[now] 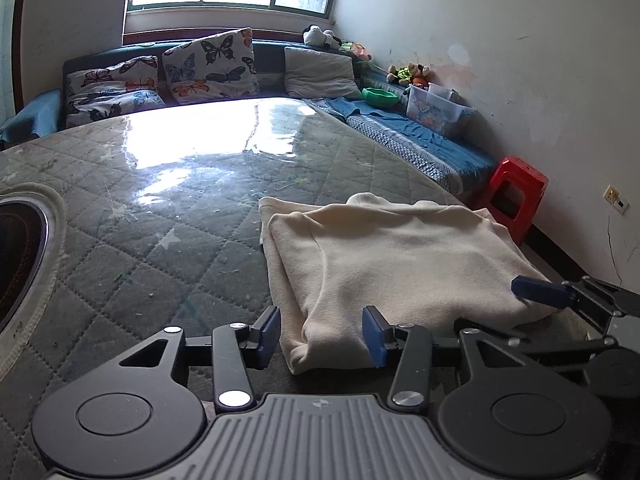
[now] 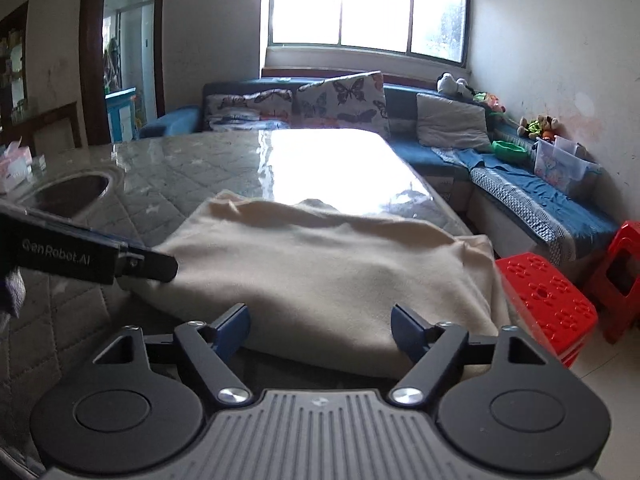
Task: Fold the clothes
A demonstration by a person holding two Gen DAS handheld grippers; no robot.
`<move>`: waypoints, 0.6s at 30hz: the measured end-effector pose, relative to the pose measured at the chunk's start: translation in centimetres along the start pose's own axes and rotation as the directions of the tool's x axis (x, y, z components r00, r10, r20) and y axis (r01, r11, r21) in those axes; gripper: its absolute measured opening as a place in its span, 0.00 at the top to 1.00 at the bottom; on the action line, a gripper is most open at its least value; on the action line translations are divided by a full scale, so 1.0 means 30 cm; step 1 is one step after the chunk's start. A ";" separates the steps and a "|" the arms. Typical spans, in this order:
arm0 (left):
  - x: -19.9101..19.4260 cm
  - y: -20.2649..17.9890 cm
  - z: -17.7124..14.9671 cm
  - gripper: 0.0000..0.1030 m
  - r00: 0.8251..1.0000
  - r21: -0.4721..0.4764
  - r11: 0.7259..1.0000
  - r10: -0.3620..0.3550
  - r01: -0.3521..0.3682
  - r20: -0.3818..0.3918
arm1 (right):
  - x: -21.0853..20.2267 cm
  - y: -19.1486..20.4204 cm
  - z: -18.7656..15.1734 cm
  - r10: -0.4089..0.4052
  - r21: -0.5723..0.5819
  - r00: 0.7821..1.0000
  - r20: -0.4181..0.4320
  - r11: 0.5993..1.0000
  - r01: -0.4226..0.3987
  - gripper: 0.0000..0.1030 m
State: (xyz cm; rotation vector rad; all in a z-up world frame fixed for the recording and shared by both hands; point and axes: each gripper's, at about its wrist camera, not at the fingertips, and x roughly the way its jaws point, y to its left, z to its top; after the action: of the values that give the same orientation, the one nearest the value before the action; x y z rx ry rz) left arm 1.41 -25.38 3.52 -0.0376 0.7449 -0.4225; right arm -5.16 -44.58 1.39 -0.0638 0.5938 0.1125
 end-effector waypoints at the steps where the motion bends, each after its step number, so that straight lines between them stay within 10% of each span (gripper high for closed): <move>1: -0.004 0.001 0.000 0.51 1.000 -0.002 1.000 0.001 -0.001 0.002 | -0.001 0.000 0.008 -0.005 0.004 1.000 0.007 1.000 0.005 0.18; 18: -0.056 0.022 -0.019 0.34 1.000 -0.005 1.000 0.019 -0.019 0.020 | 0.023 0.038 0.006 -0.024 -0.026 1.000 -0.012 0.999 0.024 0.00</move>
State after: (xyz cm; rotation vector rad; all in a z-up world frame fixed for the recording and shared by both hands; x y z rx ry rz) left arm 0.16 -24.07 4.09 -0.0388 0.7259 -0.4018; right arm -4.64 -43.36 1.13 -0.0970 0.6037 0.0964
